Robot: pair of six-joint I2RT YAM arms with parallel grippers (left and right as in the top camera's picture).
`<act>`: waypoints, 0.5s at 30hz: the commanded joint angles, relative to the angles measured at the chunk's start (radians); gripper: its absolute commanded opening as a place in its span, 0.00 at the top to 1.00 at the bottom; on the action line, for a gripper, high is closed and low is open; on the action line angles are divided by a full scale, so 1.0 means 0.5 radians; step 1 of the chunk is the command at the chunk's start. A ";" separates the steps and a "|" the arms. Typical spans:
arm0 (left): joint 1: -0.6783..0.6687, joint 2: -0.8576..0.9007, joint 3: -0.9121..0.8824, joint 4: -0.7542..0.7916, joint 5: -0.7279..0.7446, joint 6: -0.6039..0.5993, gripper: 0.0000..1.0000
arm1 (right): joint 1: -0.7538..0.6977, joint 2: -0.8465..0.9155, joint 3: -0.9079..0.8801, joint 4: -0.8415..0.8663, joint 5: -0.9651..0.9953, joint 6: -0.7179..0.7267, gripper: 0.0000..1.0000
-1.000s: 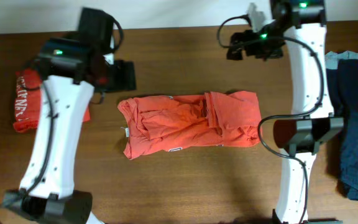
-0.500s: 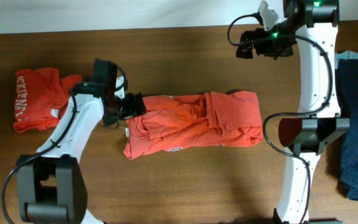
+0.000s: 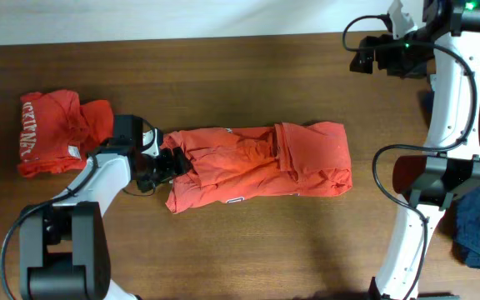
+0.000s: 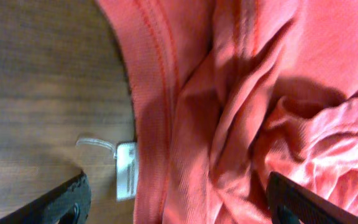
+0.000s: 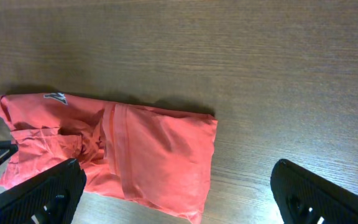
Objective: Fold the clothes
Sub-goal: 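Move the left gripper to the folded shirt's left end, then grasp the orange shirt's left end with the left gripper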
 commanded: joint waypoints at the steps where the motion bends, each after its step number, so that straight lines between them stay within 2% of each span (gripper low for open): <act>1: 0.003 0.008 -0.116 0.106 0.089 -0.012 0.10 | 0.011 -0.040 0.020 -0.011 -0.046 -0.014 0.01; 3: 0.002 0.011 -0.125 0.161 0.133 -0.012 0.11 | 0.011 -0.040 0.019 -0.011 -0.046 -0.014 0.01; 4: 0.001 0.011 -0.125 0.175 0.141 -0.014 0.16 | 0.011 -0.040 0.020 -0.011 -0.046 -0.014 0.01; 8: 0.001 0.011 -0.125 0.213 0.193 -0.052 0.24 | 0.011 -0.040 0.020 -0.011 -0.046 -0.014 0.01; 12: -0.012 0.011 -0.125 0.300 0.342 -0.058 0.27 | 0.011 -0.040 0.019 -0.011 -0.046 -0.014 0.01; 15: -0.053 0.011 -0.125 0.325 0.341 -0.058 0.30 | 0.011 -0.040 0.020 -0.011 -0.046 -0.014 0.01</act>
